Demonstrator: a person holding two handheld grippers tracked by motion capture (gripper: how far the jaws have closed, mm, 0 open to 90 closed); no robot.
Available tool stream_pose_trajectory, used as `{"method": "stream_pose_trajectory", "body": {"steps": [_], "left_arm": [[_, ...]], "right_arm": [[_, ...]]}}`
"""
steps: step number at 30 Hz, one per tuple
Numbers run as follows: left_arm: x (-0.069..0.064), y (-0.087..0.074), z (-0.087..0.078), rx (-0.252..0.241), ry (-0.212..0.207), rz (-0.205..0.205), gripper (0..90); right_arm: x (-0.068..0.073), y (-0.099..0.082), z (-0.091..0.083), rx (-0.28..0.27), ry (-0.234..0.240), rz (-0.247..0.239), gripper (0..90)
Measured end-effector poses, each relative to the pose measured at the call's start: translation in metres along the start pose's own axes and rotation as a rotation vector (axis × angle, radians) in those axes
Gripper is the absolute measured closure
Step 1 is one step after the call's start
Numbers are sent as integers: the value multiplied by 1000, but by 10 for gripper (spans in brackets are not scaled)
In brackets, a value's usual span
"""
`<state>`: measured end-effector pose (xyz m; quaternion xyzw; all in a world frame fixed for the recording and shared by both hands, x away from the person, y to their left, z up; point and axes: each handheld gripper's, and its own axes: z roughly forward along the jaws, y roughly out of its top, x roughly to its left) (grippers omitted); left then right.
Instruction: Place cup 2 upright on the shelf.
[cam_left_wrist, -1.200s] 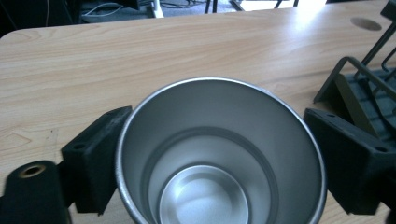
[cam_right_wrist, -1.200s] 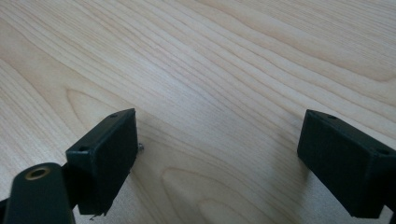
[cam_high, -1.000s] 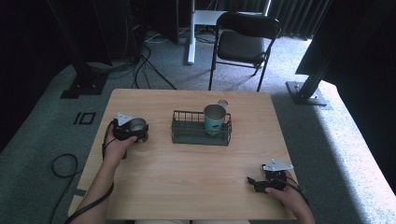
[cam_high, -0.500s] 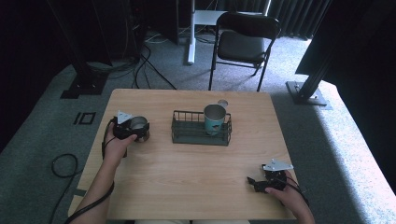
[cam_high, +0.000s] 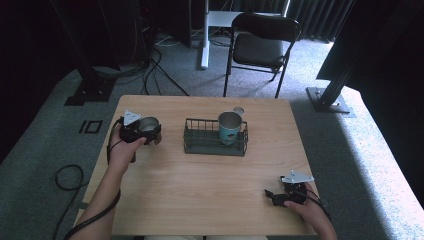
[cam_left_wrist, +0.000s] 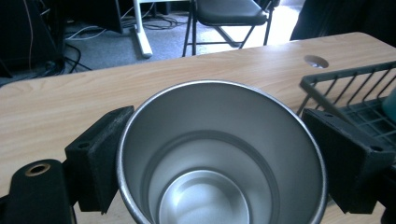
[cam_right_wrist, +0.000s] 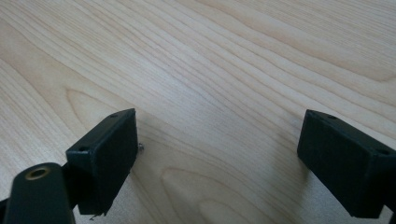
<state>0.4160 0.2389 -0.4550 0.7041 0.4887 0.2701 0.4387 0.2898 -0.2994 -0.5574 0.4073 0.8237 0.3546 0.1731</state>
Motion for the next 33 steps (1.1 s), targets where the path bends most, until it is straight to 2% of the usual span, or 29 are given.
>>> {"method": "stream_pose_trajectory", "body": {"steps": [4,18,28,31,32,33], "left_arm": [[-6,14,-7,-13,-29,17,142],[-23,47,-12,-28,-63,33,142],[-50,72,-9,-64,-123,68,142],[-63,79,-5,-68,-156,75,142],[-63,79,-5,-68,-156,75,141],[-70,81,-2,-71,-167,81,141]], "right_arm": [[0,0,0,1,0,1,119],[0,0,0,0,0,0,119],[0,0,0,0,0,0,119],[0,0,0,0,0,-1,119],[0,0,0,0,0,-1,119],[0,0,0,0,0,0,119]]}}
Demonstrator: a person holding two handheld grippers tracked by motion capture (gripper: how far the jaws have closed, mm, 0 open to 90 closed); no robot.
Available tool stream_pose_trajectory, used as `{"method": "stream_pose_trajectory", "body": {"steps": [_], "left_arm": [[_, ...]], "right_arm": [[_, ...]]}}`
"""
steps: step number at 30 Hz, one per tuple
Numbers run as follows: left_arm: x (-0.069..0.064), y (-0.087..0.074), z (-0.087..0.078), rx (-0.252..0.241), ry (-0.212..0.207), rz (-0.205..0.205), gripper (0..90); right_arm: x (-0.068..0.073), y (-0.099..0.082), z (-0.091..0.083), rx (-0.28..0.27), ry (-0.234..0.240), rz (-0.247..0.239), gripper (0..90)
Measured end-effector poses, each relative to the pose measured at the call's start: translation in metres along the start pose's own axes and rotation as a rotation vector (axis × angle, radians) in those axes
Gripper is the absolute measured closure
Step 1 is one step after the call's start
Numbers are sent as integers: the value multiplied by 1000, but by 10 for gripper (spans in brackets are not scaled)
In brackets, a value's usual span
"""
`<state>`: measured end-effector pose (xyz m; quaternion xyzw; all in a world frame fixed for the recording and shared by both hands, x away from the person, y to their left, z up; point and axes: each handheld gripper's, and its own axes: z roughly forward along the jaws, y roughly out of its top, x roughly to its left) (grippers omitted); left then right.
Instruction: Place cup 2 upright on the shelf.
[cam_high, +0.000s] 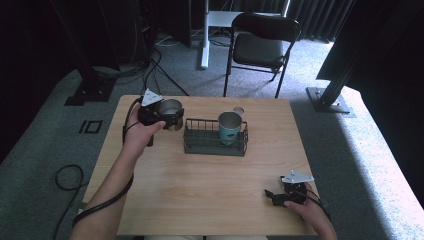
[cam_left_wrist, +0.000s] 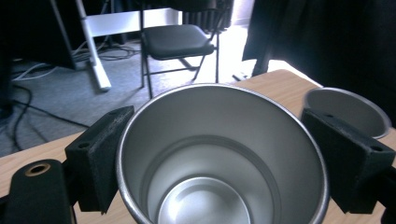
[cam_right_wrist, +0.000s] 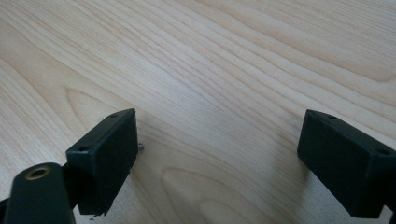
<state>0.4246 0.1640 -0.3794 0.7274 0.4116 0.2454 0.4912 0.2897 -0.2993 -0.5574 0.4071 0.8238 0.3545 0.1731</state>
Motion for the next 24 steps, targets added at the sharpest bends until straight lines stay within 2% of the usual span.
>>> {"method": "stream_pose_trajectory", "body": {"steps": [7,13,18,24], "left_arm": [[-19,5,16,-1,-47,18,141],[-31,4,30,4,-67,29,142],[-39,2,42,9,-90,22,141],[-45,-5,56,18,-90,16,142]], "right_arm": [[0,0,0,0,0,1,119],[0,0,0,0,-1,1,119],[0,0,0,0,0,2,119],[0,0,0,-1,0,1,120]]}}
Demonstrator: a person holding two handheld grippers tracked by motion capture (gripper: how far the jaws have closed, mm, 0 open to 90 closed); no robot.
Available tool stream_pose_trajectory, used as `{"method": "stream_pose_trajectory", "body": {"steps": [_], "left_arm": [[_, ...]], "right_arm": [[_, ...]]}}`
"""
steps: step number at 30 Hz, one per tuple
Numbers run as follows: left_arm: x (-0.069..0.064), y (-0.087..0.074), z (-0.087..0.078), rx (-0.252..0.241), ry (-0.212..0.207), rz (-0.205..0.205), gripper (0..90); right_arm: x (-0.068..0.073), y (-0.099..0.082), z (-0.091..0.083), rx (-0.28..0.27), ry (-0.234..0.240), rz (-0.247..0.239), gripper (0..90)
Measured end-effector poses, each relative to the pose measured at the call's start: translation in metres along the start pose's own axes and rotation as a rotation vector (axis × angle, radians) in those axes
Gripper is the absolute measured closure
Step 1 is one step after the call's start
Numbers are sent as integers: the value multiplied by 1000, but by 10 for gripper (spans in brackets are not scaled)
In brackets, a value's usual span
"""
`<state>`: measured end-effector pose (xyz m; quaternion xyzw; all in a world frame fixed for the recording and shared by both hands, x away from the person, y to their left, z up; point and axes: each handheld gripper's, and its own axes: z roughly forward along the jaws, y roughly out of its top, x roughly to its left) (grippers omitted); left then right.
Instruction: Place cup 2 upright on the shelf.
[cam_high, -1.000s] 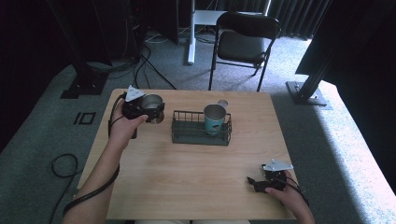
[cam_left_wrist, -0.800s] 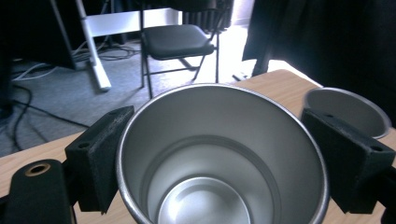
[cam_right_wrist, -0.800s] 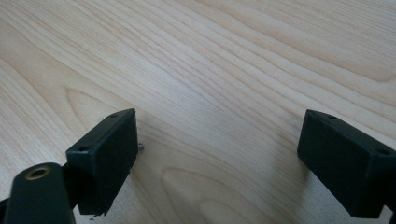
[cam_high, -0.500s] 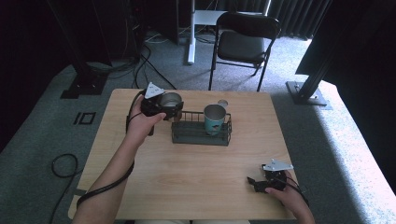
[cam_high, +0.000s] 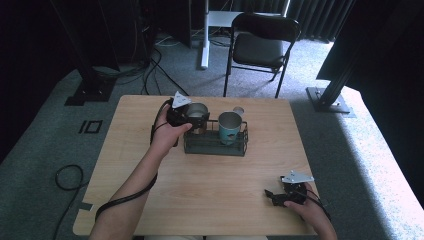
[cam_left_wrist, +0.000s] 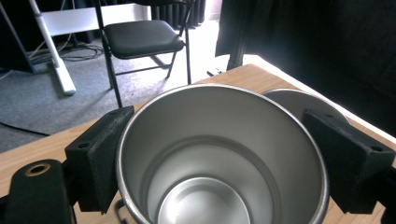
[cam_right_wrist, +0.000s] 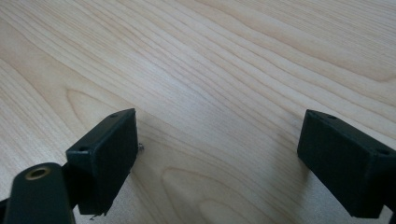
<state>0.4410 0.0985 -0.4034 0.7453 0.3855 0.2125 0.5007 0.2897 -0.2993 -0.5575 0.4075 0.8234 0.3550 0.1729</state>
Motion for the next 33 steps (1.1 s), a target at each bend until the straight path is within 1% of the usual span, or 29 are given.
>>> {"method": "stream_pose_trajectory", "body": {"steps": [3,9,11,13,16,20,25,33], "left_arm": [[-2,-4,6,-3,2,-10,141],[-6,-15,15,5,21,-8,141],[-6,-19,17,8,21,-25,141],[-6,-24,19,7,31,-30,142],[-7,-30,22,6,34,-36,142],[-12,-39,30,12,26,-44,142],[-16,-48,38,36,45,-21,142],[-20,-51,44,27,63,-3,142]], "right_arm": [[0,0,0,0,0,0,119],[0,0,0,1,0,-1,119],[0,0,0,1,0,-1,120],[0,0,0,0,0,-1,119],[0,0,0,1,0,-1,120],[0,0,0,1,0,0,120],[0,0,0,1,0,-1,120],[0,0,0,0,0,-1,119]]}}
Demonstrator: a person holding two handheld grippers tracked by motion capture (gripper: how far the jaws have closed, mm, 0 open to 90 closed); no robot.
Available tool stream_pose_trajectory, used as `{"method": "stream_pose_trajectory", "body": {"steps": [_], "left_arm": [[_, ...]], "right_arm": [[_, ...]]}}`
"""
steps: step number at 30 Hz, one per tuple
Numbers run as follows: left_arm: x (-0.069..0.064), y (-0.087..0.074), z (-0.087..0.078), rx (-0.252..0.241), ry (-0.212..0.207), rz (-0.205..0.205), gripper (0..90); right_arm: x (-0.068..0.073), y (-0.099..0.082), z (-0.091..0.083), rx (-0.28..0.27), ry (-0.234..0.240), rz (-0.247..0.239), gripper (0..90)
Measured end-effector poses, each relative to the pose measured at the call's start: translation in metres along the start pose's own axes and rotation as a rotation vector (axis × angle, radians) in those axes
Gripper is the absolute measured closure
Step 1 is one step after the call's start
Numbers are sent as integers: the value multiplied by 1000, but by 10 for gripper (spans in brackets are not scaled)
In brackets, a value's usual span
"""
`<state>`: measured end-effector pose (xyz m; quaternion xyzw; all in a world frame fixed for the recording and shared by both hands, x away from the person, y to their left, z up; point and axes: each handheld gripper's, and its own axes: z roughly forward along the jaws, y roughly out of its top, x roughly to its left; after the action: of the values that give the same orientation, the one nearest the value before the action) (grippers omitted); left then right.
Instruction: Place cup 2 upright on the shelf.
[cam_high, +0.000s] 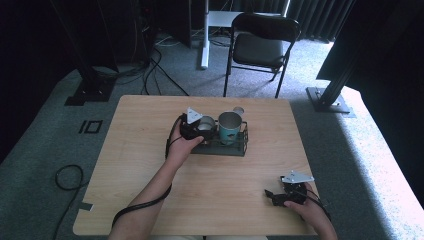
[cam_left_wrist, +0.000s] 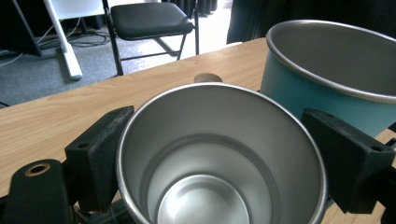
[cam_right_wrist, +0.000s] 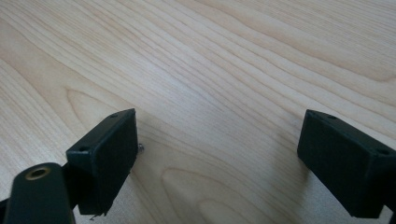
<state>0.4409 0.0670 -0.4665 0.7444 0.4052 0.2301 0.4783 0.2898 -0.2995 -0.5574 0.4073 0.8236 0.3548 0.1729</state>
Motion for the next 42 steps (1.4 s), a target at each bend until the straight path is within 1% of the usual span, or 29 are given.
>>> {"method": "stream_pose_trajectory", "body": {"steps": [2,6,12,16,19,20,23,24,25,28,29,30,32,37,38,40,42], "left_arm": [[0,0,1,-2,4,-1,142],[0,-1,4,-10,-21,-5,142],[2,-3,10,19,-7,0,141],[2,-4,12,16,-8,5,141],[1,-5,11,16,-17,13,141],[1,-5,11,17,-20,10,140],[1,-4,11,32,-9,8,124],[0,-4,10,36,-3,15,96],[1,-3,10,34,5,21,95],[0,-1,7,44,10,26,83],[0,0,5,38,6,28,80],[0,2,4,34,0,26,80],[0,5,0,25,0,22,80],[2,10,-8,9,-9,-6,80],[3,11,-10,6,-7,-1,80],[4,12,-14,4,-11,-6,80],[4,13,-17,1,-20,-19,80]], "right_arm": [[0,0,0,0,0,0,120],[0,0,0,0,0,0,120],[0,0,0,0,0,0,119],[0,0,0,0,0,1,120],[0,0,0,0,0,0,119],[0,0,0,0,0,0,120],[0,0,0,0,0,0,119],[0,0,0,0,0,0,119],[0,0,0,0,0,0,120],[0,0,0,0,0,0,119],[0,0,0,0,0,0,119],[0,0,0,0,0,0,119],[0,0,0,0,0,0,119],[0,0,0,0,0,-1,120],[0,0,0,0,0,0,119],[0,0,0,0,0,0,119],[0,0,0,0,0,0,119]]}}
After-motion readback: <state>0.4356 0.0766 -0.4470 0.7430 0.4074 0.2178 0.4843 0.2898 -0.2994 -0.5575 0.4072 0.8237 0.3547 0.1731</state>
